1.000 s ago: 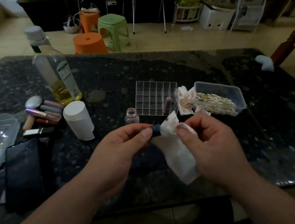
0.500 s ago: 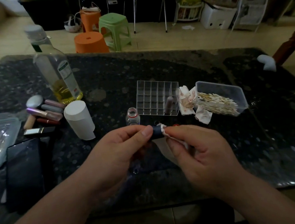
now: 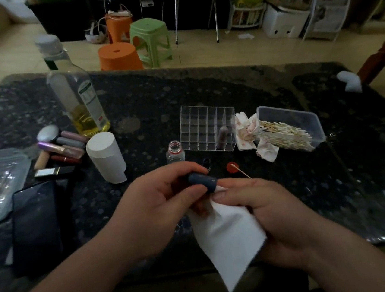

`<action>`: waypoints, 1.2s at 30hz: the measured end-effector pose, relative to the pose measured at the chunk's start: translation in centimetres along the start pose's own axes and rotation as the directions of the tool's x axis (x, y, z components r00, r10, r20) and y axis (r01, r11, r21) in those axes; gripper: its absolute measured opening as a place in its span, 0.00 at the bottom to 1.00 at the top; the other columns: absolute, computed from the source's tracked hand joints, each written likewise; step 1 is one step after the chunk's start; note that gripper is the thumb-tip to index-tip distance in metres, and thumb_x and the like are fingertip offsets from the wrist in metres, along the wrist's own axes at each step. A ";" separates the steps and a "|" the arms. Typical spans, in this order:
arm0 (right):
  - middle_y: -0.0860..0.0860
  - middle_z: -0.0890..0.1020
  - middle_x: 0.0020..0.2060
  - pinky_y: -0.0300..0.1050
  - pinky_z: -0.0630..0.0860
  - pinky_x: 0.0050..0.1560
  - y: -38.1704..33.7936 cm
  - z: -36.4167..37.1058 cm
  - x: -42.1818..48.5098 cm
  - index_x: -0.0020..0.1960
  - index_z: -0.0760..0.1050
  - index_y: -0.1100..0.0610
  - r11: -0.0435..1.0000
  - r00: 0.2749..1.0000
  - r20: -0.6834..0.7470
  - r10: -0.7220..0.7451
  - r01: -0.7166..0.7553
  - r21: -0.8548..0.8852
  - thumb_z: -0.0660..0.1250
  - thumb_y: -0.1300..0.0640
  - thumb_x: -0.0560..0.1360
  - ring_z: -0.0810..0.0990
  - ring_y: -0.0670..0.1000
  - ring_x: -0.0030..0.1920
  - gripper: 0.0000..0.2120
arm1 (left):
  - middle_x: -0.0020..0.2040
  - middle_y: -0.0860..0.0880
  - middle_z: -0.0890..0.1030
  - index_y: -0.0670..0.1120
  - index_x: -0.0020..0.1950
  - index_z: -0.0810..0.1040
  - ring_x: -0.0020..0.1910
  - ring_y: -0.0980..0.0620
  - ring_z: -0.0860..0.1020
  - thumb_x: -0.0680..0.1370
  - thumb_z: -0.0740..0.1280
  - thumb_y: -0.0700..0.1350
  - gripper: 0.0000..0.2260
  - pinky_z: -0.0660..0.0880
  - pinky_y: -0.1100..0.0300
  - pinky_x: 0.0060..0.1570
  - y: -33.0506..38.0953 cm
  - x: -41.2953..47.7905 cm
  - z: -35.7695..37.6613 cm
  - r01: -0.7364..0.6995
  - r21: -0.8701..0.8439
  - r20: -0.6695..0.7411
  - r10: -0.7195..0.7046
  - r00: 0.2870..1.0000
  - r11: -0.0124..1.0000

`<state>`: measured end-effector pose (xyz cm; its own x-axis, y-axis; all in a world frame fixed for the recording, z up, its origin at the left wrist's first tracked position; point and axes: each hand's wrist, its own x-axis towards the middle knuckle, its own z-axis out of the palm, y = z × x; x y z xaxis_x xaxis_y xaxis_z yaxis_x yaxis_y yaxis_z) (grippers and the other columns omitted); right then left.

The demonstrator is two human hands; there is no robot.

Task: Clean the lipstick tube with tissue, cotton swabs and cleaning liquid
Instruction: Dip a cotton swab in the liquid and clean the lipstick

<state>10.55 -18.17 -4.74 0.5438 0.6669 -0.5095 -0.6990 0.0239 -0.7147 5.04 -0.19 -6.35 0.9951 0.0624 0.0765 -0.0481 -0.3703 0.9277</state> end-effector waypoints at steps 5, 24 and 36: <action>0.60 0.86 0.48 0.47 0.80 0.46 -0.5 -0.3 -0.6 0.54 0.85 0.58 0.999 0.999 0.017 -0.032 0.032 -0.021 0.64 0.63 0.76 0.84 0.56 0.44 0.12 | 0.54 0.65 0.82 0.64 0.55 0.79 0.51 0.64 0.82 0.74 0.70 0.49 0.13 0.77 0.71 0.50 0.2 0.1 -0.2 -0.115 0.148 -0.006 0.117 0.993 0.982; 0.63 0.80 0.50 0.46 0.59 0.34 0.1 -2.2 0.7 0.63 0.79 0.63 0.988 0.993 0.048 0.105 -0.099 -0.115 0.67 0.63 0.76 0.76 0.56 0.37 0.16 | 0.49 0.57 0.84 0.55 0.44 0.80 0.48 0.55 0.84 0.67 0.75 0.45 0.09 0.81 0.64 0.48 -0.3 0.2 0.5 -0.078 -0.012 -0.056 0.077 0.995 0.997; 0.46 0.86 0.39 0.33 0.75 0.47 0.1 -2.4 0.2 0.46 0.84 0.59 0.572 0.883 0.236 -0.407 0.447 -0.688 0.61 0.70 0.80 0.83 0.42 0.43 0.15 | 0.35 0.40 0.80 0.41 0.47 0.81 0.27 0.49 0.76 0.75 0.69 0.51 0.12 0.72 0.60 0.23 1.0 0.6 0.8 0.511 -0.544 0.392 -0.336 0.856 0.666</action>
<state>11.71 -19.79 -6.05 0.6548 0.7544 -0.0462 0.1631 -0.2007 -0.9660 5.67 -1.28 -5.65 0.9021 -0.1855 -0.3897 0.4292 0.2899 0.8554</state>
